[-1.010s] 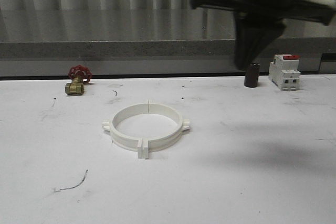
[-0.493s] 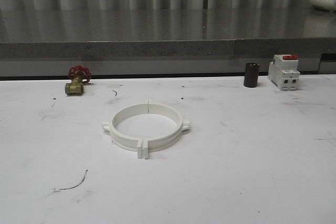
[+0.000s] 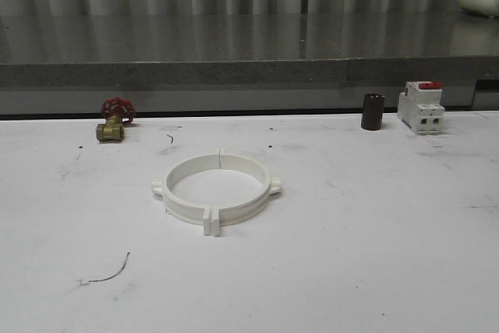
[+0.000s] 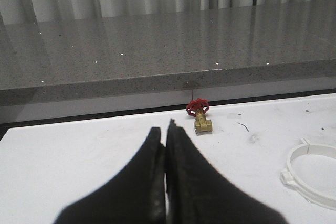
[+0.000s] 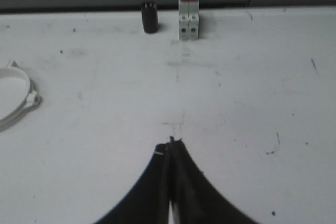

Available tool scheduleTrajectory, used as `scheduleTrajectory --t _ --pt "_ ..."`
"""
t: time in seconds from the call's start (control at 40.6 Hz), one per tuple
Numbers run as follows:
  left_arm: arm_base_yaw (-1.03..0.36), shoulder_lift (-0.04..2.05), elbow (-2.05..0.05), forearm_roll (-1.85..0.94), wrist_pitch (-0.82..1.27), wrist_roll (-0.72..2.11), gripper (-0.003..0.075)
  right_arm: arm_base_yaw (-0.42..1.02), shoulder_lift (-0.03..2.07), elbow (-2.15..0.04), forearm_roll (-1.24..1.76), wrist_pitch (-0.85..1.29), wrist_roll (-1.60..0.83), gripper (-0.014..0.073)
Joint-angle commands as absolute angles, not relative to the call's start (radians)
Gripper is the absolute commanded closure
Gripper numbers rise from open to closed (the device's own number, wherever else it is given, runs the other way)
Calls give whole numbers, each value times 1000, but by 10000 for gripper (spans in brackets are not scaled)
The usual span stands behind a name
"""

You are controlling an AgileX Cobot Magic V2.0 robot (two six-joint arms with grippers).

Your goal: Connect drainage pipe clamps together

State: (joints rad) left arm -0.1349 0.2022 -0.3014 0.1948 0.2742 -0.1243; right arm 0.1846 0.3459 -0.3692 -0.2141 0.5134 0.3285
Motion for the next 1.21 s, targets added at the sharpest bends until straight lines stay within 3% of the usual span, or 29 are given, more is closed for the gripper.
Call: scheduleTrajectory --t 0.0,1.182 --pt "-133 210 -329 195 197 -124 741 180 265 -355 -270 366 319 706" --pt "-133 208 -325 195 192 -124 741 180 217 -328 -296 300 319 706"
